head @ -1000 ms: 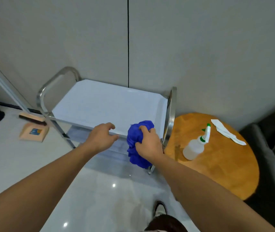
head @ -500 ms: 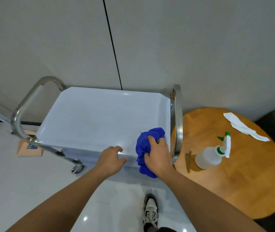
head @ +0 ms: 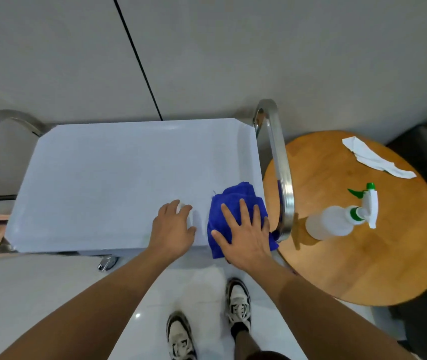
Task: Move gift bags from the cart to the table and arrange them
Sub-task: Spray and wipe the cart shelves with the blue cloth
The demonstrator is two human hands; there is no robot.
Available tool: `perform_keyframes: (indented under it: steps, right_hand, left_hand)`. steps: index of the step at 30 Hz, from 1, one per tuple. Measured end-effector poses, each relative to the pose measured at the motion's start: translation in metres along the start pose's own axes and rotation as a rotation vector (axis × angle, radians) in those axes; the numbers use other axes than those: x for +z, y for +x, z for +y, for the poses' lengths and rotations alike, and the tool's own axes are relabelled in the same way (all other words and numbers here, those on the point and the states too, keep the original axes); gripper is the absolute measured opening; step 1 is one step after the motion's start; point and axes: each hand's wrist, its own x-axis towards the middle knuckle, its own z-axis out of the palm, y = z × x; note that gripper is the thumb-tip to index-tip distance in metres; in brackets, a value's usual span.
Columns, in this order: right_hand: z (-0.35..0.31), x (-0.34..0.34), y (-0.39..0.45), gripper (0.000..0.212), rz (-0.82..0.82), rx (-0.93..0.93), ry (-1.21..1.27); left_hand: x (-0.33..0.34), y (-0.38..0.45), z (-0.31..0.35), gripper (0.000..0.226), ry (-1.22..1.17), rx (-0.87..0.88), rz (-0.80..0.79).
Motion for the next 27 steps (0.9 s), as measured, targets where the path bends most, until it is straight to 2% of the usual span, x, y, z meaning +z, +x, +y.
perform_keyframes:
  steps: [5, 10, 13, 18, 27]
  right_hand:
    - [-0.006, 0.024, 0.011, 0.082, 0.065, 0.044, -0.033]
    - [-0.005, 0.028, 0.031, 0.086, 0.107, 0.073, -0.045]
    - [-0.007, 0.028, 0.045, 0.088, 0.122, 0.091, -0.044]
    - [-0.014, 0.017, 0.086, 0.089, 0.148, 0.168, -0.03]
    - [-0.017, -0.019, 0.173, 0.086, 0.211, 0.234, -0.018]
  left_hand:
    - [-0.009, 0.046, -0.014, 0.085, 0.149, -0.003, -0.065]
    - [-0.025, 0.099, -0.008, 0.125, 0.333, -0.027, -0.253]
    - [-0.025, 0.118, 0.002, 0.139, 0.374, -0.043, -0.345]
    - [-0.024, 0.132, 0.006, 0.151, 0.455, -0.009, -0.416]
    - [-0.027, 0.142, 0.005, 0.155, 0.467, 0.036, -0.512]
